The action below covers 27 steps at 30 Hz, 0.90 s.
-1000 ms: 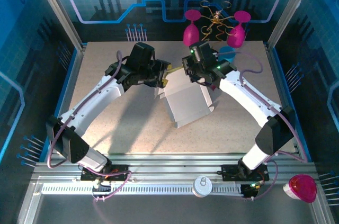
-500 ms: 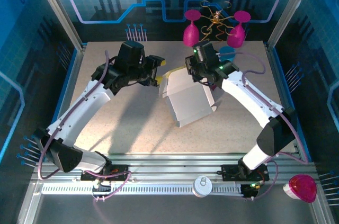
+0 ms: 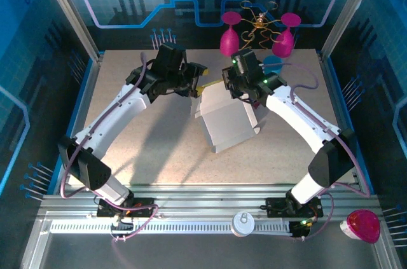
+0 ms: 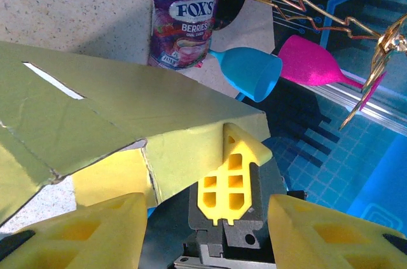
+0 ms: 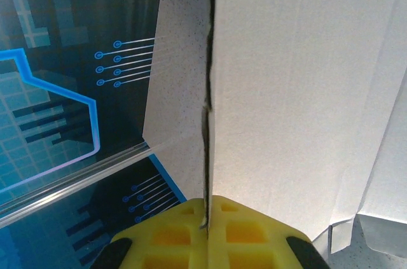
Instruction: Fold the paper box
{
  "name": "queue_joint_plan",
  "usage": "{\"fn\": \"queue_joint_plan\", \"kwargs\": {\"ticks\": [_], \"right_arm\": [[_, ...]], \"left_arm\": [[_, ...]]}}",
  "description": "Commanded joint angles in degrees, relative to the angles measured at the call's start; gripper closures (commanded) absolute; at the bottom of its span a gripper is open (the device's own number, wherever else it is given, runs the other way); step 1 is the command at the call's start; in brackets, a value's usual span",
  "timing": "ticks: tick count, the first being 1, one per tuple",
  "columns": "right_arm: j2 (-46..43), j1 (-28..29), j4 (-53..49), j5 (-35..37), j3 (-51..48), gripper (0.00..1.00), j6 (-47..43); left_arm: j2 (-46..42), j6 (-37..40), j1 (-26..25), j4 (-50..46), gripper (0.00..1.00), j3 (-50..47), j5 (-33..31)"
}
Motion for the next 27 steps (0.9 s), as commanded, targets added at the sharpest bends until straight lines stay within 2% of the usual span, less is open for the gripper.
{"fn": "queue_joint_plan", "kwargs": {"ticks": [1, 9, 20, 27], "right_arm": [[-1.54, 0.03, 1.21, -0.15, -0.36, 1.00, 1.12], [-1.28, -0.25, 1.74, -0.23, -0.23, 1.00, 1.21], [-1.77, 0.35, 2.09, -0.96, -0.97, 1.00, 2.07], [-2.59, 0.33, 2.35, -0.81, -1.93, 1.00, 2.35]], "left_arm": [[0.28, 1.28, -0.77, -1.44, 0.47, 1.46, 1.44], [-0.03, 2.16, -1.13, -4.37, 0.48, 1.57, 0.75], [0.42, 1.31, -0.67, -0.82, 0.60, -1.02, -0.05], [-0.43, 1.85, -0.36, 0.10, 0.78, -2.48, -0.84]]}}
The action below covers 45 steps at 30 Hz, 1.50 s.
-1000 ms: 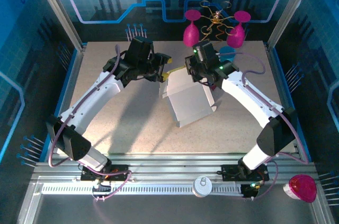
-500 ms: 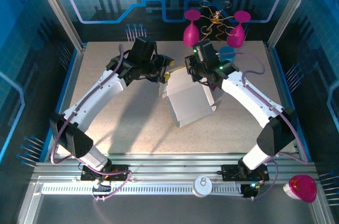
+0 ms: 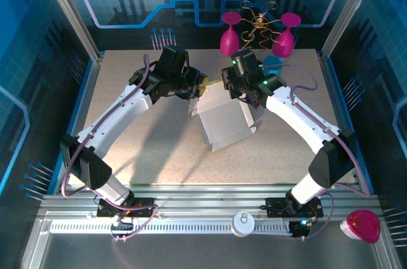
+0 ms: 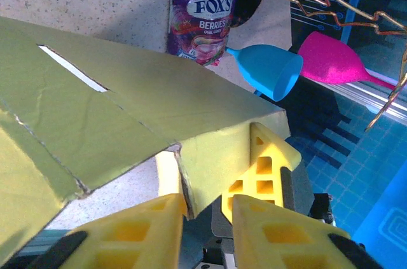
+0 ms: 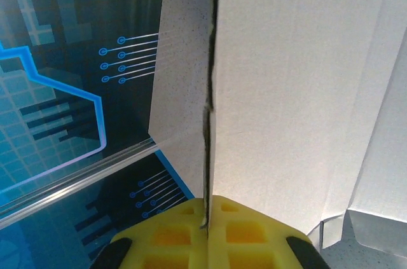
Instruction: Fold the paper box
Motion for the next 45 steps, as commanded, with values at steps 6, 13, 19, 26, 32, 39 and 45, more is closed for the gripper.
{"fn": "queue_joint_plan", "kwargs": {"ticks": [6, 13, 19, 26, 32, 39, 45], "right_arm": [[-2.21, 0.27, 0.96, -0.02, -0.97, 1.00, 1.22], [-2.71, 0.19, 1.67, -0.59, -1.99, 0.84, 0.71], [-4.82, -1.44, 14.16, -7.58, -11.02, 0.60, 1.14], [-3.32, -1.14, 29.19, -11.06, -18.61, 0.60, 3.66], [0.89, -2.19, 40.17, -11.90, -19.28, 0.60, 4.22], [2.45, -2.31, 41.67, -13.17, -21.58, 0.66, 6.08], [4.06, -3.05, 42.73, -13.46, -21.56, 0.69, 5.46]], "left_arm": [[-1.43, 1.11, 0.50, 0.55, 0.88, -2.21, -1.00], [-2.90, 2.32, 1.82, -0.46, 1.00, -3.84, -1.98], [-4.72, 2.45, 4.00, 2.87, 1.00, -8.24, 0.18], [-5.53, 2.20, 5.48, 5.46, 1.00, -11.91, 1.79], [-5.97, 2.57, 6.56, 5.63, 1.00, -13.38, 2.40], [-6.52, 2.89, 7.72, 6.07, 1.00, -15.01, 2.94], [-6.25, 3.23, 8.37, 6.32, 1.00, -15.71, 3.65]]}}
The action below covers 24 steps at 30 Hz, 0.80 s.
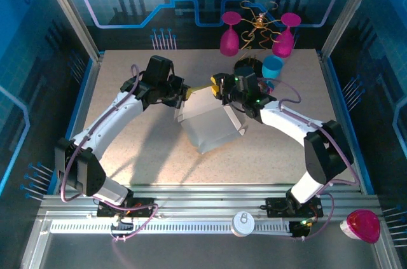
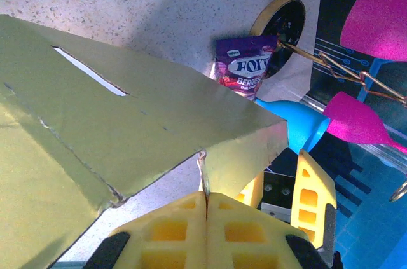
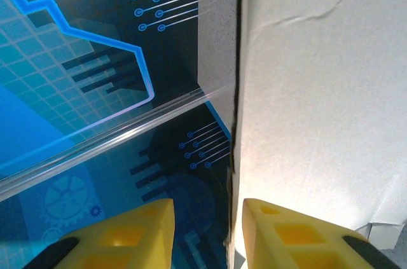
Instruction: Fold the paper box
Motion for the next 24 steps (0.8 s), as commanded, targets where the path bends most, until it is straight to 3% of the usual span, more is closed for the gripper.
{"fn": "queue_joint_plan", "kwargs": {"ticks": [1, 11, 19, 24], "right_arm": [[1.92, -1.14, 2.68, -1.25, 0.20, 0.71, 0.12], [3.93, -1.96, 2.91, -2.10, 1.31, 0.89, -0.23], [3.10, -1.81, 3.26, -1.75, 1.14, 0.87, 0.38], [3.62, -1.85, 3.37, -2.57, 1.93, 0.93, 0.56]], "left_arm": [[-1.52, 1.68, 0.48, 0.76, 1.00, -1.08, 1.99], [-1.47, 2.31, 1.66, 0.41, 1.00, -1.59, 2.62], [-1.11, 2.74, 2.31, 0.67, 1.00, -2.03, 3.06], [-0.69, 2.79, 2.46, 0.93, 1.00, -2.09, 3.34]]}}
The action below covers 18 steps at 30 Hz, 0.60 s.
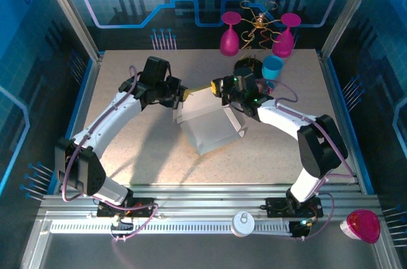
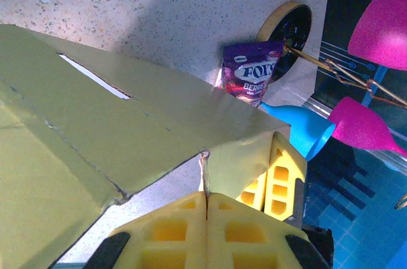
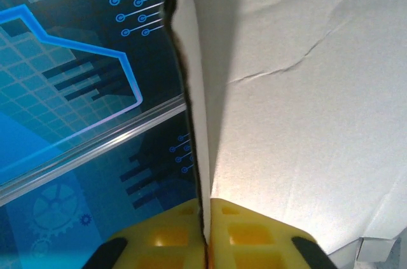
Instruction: Fold the paper box
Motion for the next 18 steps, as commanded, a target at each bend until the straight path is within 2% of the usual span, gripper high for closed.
{"fn": "queue_joint_plan", "kwargs": {"ticks": [1, 4, 8, 9, 13, 15, 18], "right_arm": [[0.17, -0.77, 1.53, -0.52, 1.95, 0.94, 0.51], [0.56, -0.58, 1.46, -0.63, 1.96, 0.99, 0.75], [0.35, -0.50, 0.05, -0.16, 2.05, 1.00, 0.59], [0.48, -0.51, -0.80, 0.04, 2.25, 1.00, 0.60], [1.01, -0.44, -5.49, 1.14, 4.00, 1.00, 1.23], [1.59, -0.43, -6.07, 1.41, 4.48, 1.00, 2.90], [1.55, -0.51, -6.63, 1.86, 5.17, 1.00, 4.96]], "left_arm": [[-0.59, 1.26, 0.55, 0.40, 1.00, -0.63, 1.47], [-0.49, 1.31, 0.61, 0.50, 1.00, -0.64, 1.57], [-0.57, 2.21, 1.05, 1.07, 1.00, -1.16, 2.00], [-0.57, 3.23, 1.55, 1.27, 0.92, -1.25, 2.48], [-2.69, 12.03, 5.54, -2.60, 0.47, -0.71, 2.36], [-5.40, 16.23, 8.82, -4.09, 0.37, -2.28, 1.97], [-10.22, 20.16, 15.68, -4.47, 0.36, -8.52, 2.33]]}}
